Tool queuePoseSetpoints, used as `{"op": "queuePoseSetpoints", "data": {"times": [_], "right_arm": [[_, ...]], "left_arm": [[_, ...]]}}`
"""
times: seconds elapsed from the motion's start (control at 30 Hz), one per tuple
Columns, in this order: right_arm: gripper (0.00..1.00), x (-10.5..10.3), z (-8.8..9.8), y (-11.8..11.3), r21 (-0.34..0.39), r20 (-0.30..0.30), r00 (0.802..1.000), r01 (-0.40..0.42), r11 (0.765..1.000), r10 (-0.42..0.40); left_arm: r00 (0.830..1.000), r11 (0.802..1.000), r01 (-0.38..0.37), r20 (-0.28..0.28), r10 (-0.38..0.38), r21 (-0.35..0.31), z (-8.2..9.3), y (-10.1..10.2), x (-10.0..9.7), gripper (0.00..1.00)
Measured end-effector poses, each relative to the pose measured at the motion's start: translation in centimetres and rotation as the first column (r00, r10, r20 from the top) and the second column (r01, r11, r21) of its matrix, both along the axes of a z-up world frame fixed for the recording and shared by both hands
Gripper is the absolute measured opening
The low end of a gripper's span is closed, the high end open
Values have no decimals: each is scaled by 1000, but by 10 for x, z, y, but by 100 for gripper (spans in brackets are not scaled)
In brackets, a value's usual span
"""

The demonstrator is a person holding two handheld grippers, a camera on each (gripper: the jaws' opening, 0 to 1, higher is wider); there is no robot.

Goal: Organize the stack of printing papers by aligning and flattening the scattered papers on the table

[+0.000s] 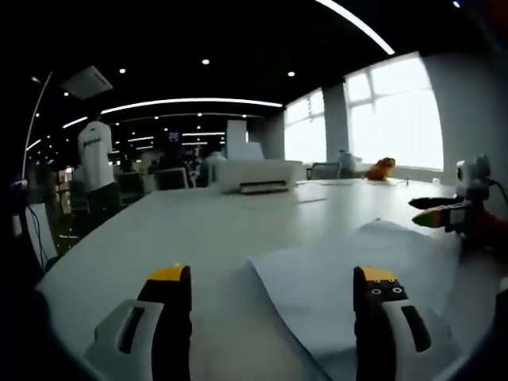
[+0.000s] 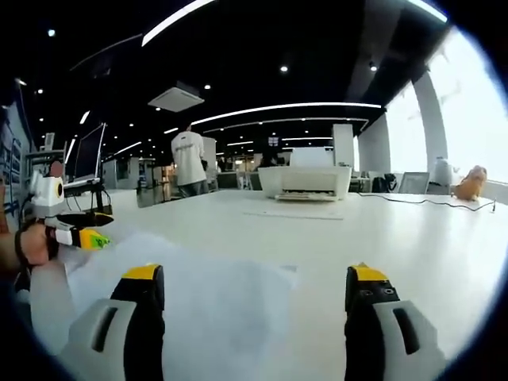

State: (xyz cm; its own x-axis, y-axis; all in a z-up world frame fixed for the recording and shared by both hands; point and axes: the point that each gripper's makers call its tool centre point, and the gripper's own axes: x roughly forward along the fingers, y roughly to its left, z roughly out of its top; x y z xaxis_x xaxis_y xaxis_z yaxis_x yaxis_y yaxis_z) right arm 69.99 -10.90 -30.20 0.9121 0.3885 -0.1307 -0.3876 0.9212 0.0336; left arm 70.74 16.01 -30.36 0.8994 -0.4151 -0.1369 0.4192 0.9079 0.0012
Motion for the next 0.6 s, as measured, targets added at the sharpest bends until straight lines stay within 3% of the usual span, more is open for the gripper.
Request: {"op": "queuePoseSetpoints", "data": {"times": [0.6], "right_arm": [[90,-26,24,-6,-14,18,1000,-21,1000,21]], "left_arm": [[998,999,35,46,-35,10,32,-10,-21,88]]}}
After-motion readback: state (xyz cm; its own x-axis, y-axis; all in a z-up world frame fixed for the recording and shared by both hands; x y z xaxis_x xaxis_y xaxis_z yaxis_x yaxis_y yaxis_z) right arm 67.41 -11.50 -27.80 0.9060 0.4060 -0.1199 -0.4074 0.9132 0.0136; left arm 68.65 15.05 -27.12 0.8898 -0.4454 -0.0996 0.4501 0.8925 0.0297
